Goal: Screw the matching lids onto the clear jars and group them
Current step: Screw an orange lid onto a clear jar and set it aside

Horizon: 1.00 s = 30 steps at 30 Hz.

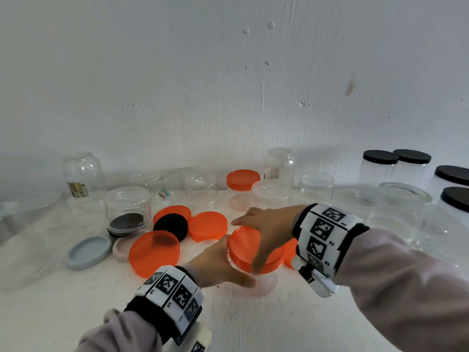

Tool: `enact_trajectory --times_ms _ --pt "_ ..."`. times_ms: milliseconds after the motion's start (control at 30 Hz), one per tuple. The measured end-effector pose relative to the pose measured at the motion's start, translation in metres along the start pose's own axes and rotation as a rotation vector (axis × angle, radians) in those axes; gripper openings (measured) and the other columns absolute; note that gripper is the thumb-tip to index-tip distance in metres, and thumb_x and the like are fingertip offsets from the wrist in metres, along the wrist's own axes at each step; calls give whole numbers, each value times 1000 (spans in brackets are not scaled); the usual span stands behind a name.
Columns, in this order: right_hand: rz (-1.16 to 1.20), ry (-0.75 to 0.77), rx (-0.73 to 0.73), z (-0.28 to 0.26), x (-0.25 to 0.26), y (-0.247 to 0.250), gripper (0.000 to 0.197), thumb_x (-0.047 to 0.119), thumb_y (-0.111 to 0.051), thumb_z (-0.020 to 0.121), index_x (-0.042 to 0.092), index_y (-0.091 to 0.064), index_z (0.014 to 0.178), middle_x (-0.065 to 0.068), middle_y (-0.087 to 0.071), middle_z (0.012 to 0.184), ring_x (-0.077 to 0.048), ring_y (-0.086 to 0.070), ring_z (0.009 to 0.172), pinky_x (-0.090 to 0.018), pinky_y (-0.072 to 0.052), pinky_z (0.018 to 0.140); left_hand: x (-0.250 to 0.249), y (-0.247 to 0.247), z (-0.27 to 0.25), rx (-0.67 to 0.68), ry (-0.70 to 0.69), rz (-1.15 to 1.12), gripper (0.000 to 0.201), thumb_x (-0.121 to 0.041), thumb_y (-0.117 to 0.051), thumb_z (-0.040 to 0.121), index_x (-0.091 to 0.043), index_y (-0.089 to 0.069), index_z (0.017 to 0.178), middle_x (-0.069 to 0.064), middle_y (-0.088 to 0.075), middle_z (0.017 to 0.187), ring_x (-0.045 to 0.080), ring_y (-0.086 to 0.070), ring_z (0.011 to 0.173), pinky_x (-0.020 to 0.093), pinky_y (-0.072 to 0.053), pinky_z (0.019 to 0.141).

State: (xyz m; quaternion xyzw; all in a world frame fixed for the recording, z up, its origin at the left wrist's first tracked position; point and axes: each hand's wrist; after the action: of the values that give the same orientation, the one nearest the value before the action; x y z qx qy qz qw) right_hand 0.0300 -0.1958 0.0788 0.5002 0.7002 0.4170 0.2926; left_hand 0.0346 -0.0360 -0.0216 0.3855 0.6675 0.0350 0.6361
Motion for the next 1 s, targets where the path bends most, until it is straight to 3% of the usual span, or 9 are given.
enact_trajectory --times_ms 100,300,367,467,533,633,767,900,1000 --pt "10 28 0 2 1 0 99 62 -74 65 49 -16 144 11 -27 145 -24 -34 132 -48 -39 100 0 0 1 -3 -6 6 104 -28 -92 56 -25 -32 141 -9 -54 129 13 -51 120 36 -43 104" --pt "0 -103 -108 9 5 -11 105 89 -49 60 28 -31 143 -1 -40 138 -26 -48 119 -37 -40 78 -1 -1 0 -16 -10 42 98 -29 -91 58 -23 -35 138 -11 -57 123 10 -53 113 26 -42 92" --pt "14 -90 -83 8 3 -9 109 88 -54 59 31 -23 146 0 -34 144 -27 -43 126 -40 -41 85 0 -1 0 -12 -3 32 99 -29 -91 58 -23 -34 139 -9 -56 126 12 -52 117 30 -43 98" --pt "36 7 -27 2 1 -3 105 69 -71 63 46 -11 146 9 -22 150 -25 -32 135 -47 -38 98 -1 -1 0 -3 -3 18 103 -28 -91 58 -23 -31 141 -8 -53 131 14 -50 122 39 -41 106" --pt "38 27 -23 2 0 -2 99 63 -73 66 49 -15 144 11 -25 146 -24 -32 133 -45 -38 95 0 -1 0 1 -9 20 104 -28 -91 58 -24 -30 141 -8 -52 132 14 -49 123 38 -40 107" --pt "0 -11 -60 5 1 -7 95 75 -63 65 43 -22 144 7 -31 141 -25 -35 129 -45 -39 90 0 -1 1 -4 -14 35 102 -28 -91 58 -23 -32 141 -10 -53 130 12 -50 120 32 -41 102" --pt "-25 -81 -80 8 3 -11 106 88 -53 59 35 -22 146 1 -29 145 -29 -37 130 -49 -38 94 1 -1 1 -10 -9 40 102 -30 -91 57 -24 -33 140 -9 -55 128 13 -51 120 35 -42 103" --pt "6 -2 -13 5 1 -4 106 68 -71 62 46 -10 146 10 -20 149 -25 -29 135 -50 -37 99 2 -1 2 1 -16 16 105 -28 -91 57 -24 -30 142 -10 -53 131 12 -49 122 33 -41 105" --pt "30 8 -12 5 -1 -4 99 65 -72 64 48 -15 144 10 -27 144 -25 -33 132 -46 -39 96 3 -1 3 3 -17 21 103 -30 -91 57 -25 -32 141 -10 -53 130 12 -50 121 31 -43 102"
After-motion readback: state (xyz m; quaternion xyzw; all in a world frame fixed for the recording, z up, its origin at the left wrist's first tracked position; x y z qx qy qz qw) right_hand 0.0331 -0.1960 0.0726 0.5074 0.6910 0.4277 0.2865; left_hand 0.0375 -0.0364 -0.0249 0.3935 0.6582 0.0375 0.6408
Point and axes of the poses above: each hand's wrist, its own z-axis towards the middle knuckle, its own y-axis out of the back of the hand, x = y × z
